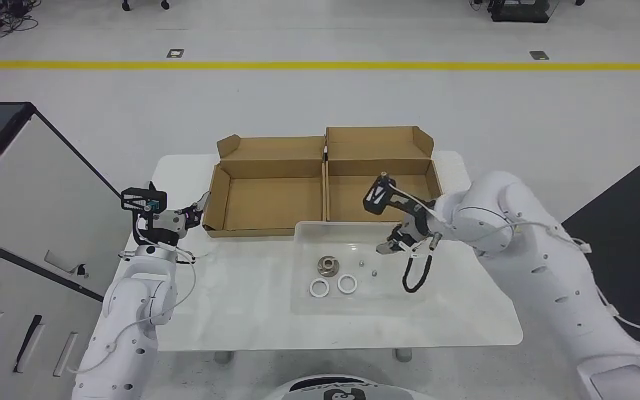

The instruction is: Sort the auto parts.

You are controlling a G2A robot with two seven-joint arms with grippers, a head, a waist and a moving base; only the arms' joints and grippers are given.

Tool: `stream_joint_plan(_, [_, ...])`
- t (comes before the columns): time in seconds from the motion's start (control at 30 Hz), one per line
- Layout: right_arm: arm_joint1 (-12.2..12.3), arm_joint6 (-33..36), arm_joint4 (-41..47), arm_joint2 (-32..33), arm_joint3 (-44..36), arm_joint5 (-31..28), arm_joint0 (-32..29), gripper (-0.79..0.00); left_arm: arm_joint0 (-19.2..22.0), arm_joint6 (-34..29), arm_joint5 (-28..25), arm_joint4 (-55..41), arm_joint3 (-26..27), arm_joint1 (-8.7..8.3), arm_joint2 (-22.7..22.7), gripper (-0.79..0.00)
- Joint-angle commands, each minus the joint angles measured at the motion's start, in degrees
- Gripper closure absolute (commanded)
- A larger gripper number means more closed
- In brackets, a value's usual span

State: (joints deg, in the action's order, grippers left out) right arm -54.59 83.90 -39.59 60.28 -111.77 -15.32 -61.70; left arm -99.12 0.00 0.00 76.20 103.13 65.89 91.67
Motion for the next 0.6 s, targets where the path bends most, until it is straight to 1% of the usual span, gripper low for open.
stream_joint_plan(0.0, [0.00, -0.04, 0.00, 0.03, 0.01, 0.07, 0.03, -0.785, 0.00, 0.00, 0.00, 0.00, 0.00, 0.00, 0.00, -0.785])
stream_joint_plan(0.33, [-0.01, -0.07, 0.00, -0.20, 0.08, -0.12, -0.15, -0.785, 0.00, 0.00, 0.00, 0.00, 0.00, 0.00, 0.00, -0.785])
stream_joint_plan(0.43, [-0.07, 1.31, -0.86, -2.14, 0.25, -1.19, -0.25, -0.785, 0.00, 0.00, 0.00, 0.00, 0.00, 0.00, 0.00, -0.785])
stream_joint_plan(0.57, [-0.62, 4.07, -0.22, -5.21, 1.19, -0.32, 2.18, -0.785, 0.00, 0.00, 0.00, 0.00, 0.00, 0.00, 0.00, -0.785])
